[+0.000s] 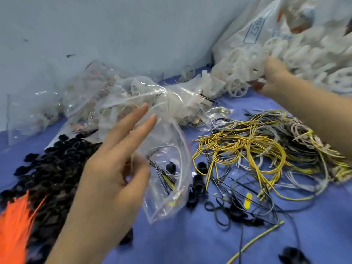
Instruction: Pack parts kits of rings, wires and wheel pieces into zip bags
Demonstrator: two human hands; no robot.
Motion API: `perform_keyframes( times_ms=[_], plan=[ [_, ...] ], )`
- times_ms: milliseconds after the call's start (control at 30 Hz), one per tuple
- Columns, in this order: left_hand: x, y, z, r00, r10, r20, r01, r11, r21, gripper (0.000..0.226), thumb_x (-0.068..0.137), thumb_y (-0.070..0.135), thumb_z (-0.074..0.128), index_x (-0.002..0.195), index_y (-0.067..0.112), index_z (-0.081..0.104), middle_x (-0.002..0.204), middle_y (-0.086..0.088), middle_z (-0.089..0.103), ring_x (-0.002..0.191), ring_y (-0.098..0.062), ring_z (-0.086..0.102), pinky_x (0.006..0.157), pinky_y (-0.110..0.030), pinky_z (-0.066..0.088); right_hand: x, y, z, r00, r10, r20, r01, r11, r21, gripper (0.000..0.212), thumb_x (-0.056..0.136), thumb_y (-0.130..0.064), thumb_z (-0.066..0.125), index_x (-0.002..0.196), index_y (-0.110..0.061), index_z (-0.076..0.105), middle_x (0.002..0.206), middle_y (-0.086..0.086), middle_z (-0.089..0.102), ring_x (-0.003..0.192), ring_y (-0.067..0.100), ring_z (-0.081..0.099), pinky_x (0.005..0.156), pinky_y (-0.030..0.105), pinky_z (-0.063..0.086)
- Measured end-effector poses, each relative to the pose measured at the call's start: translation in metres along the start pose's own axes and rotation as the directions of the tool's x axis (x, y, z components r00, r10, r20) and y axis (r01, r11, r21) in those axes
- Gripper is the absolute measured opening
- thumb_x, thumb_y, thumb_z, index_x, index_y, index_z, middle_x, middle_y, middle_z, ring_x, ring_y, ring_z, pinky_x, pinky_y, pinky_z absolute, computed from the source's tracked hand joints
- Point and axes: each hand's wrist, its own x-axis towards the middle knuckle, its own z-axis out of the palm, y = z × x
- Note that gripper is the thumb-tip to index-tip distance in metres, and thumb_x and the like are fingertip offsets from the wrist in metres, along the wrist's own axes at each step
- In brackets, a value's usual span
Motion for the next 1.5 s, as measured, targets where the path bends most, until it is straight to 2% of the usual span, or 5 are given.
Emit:
perform_keyframes(
  times_ms=[67, 367, 733, 1300, 1500],
  plan=[
    [-0.005, 0.002, -0.01, 1.0, -0.03, 0.009, 0.029, 0.998, 0.055, 0.044, 0.087, 0.002, 0.061, 0.104, 0.042, 0.065, 0.138, 0.025, 0.048, 0.065, -0.002, 0.063, 0.069, -0.02, 0.052, -0.05, -0.018, 0.009, 0.929, 0.086, 0.36, -0.111, 0.993, 0.05, 0.008, 0.061, -0.019, 0.07, 0.061, -0.017, 0.062, 0.063, -0.002, 0.058, 0.057, 0.014, 0.059, 0.056, 0.019, 0.048],
    [-0.005, 0.024, -0.015, 0.957, -0.29, -0.01, 0.277, 0.922, -0.271, 0.031, 0.09, 0.005, 0.061, 0.092, 0.034, 0.072, 0.063, 0.003, 0.07, 0.059, -0.012, 0.048, 0.053, -0.013, 0.038, -0.215, -0.005, 0.034, 0.164, 0.05, 0.985, -0.545, 0.837, 0.048, 0.042, 0.08, -0.023, 0.068, 0.117, -0.011, 0.052, 0.13, 0.019, 0.05, 0.107, 0.041, 0.06, 0.092, 0.079, 0.026],
    [-0.005, 0.026, -0.028, 0.962, -0.274, -0.013, 0.268, 0.951, -0.156, 0.045, 0.083, -0.007, 0.055, 0.119, 0.017, 0.069, 0.123, 0.014, 0.063, 0.061, -0.019, 0.061, 0.054, -0.005, 0.042, -0.232, -0.009, 0.04, 0.643, 0.358, 0.677, -0.242, 0.934, -0.264, 0.021, 0.067, -0.027, 0.06, 0.086, -0.021, 0.067, 0.086, 0.006, 0.064, 0.078, 0.032, 0.066, 0.067, 0.06, 0.05],
    [-0.008, 0.044, -0.017, 0.987, -0.16, 0.016, 0.159, 0.987, 0.012, 0.047, 0.084, 0.0, 0.055, 0.128, 0.016, 0.062, 0.121, 0.024, 0.053, 0.062, 0.001, 0.053, 0.066, 0.001, 0.037, -0.246, -0.001, 0.05, 0.882, 0.134, 0.452, 0.137, 0.845, -0.517, 0.021, 0.089, -0.023, 0.061, 0.098, -0.005, 0.068, 0.093, 0.01, 0.065, 0.085, 0.029, 0.058, 0.086, 0.06, 0.046],
    [-0.008, 0.049, -0.014, 0.98, -0.196, -0.015, 0.196, 0.98, -0.032, 0.051, 0.084, 0.001, 0.056, 0.133, 0.018, 0.058, 0.128, 0.02, 0.051, 0.086, -0.015, 0.062, 0.072, 0.0, 0.038, -0.256, -0.003, 0.057, 0.817, 0.017, 0.576, 0.51, 0.443, -0.737, 0.054, 0.075, -0.046, 0.07, 0.123, -0.028, 0.051, 0.12, -0.006, 0.056, 0.107, 0.009, 0.057, 0.089, 0.03, 0.049]
  ],
)
